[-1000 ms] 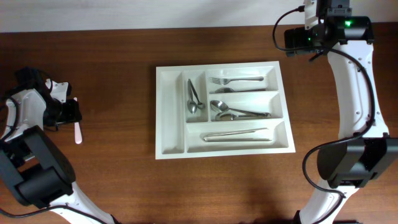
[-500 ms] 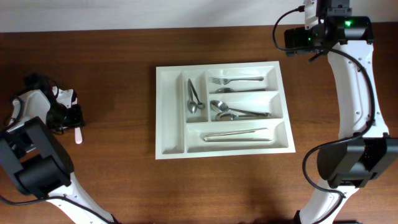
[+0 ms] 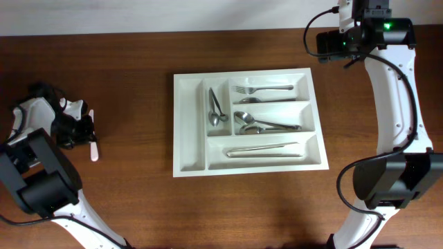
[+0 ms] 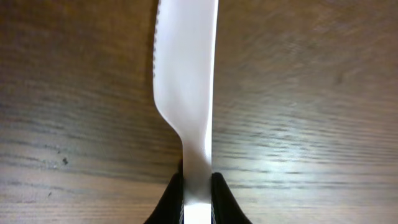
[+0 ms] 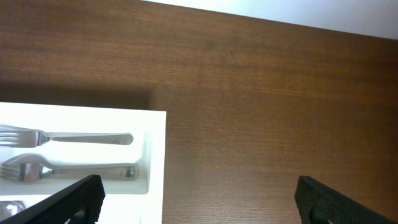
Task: Pack container
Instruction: 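Move the left gripper to the white plastic knife and grasp it, then lower the knife into the narrow leftmost compartment and release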
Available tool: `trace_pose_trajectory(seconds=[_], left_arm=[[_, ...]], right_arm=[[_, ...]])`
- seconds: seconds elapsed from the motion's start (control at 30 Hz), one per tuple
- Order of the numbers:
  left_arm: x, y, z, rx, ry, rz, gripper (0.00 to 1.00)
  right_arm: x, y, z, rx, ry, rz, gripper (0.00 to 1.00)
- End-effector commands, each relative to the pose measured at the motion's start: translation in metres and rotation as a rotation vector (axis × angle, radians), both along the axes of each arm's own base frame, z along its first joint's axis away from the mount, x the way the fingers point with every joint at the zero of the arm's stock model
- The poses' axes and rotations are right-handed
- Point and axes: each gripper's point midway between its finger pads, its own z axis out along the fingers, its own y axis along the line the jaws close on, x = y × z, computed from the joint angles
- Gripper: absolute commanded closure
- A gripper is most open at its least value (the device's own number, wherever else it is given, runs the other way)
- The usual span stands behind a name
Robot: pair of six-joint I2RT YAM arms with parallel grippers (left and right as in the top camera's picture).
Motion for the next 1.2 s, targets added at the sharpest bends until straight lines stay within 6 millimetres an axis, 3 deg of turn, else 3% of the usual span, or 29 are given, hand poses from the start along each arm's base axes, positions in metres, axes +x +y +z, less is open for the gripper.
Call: trace_pose_trajectory(seconds=[0.0,0.03,0.23,0.3,0.33,0.5,0.6,0.7,0.93,1.17], left_arm=[[0.036,-0.002,0.037,-0.049,-0.123,0.046,0.98],[0.052,-0.006,0.06,-0.062,-0.178,0.064,0.98],[0.093,-0.046,0.119,-0.069,-0.316,0.015,0.98],[0.107,-0.082,0.132,-0.099,-0.344,-0.022,0.98],[0.112,-0.112,0.135,-0.13,-0.347,-0.062,0.98],[0.108,-0.204,0.134,-0.176,-0.308,-0.214,0.98],[0.094,-0.254,0.131,-0.198,-0.259,-0.3,0.98],[0.08,-0.29,0.128,-0.207,-0.23,-0.376,0.98],[0.067,-0.316,0.117,-0.142,-0.176,-0.358,0.97],[0.048,-0.311,0.09,-0.138,-0.078,-0.298,0.97]], right_arm=[[0.001,-0.002,0.011,-0.005,-0.029,-0.01,0.01],[0.001,-0.002,0.011,-0.005,-0.029,-0.01,0.01],[0.001,-0.002,0.011,-0.005,-0.029,-0.01,0.01],[0.001,-0.002,0.011,-0.005,-0.029,-0.01,0.01],[0.001,-0.002,0.011,-0.005,-0.029,-0.01,0.01],[0.001,-0.002,0.011,-0.005,-0.029,-0.01,0.01],[0.001,-0.002,0.011,-0.005,-0.029,-0.01,0.01],[0.001,-0.002,0.011,-0.005,-0.029,-0.01,0.01],[0.001,-0.002,0.011,-0.005,-0.029,-0.01,0.01],[0.001,-0.002,0.011,-0.005,-0.029,-0.011,0.01]])
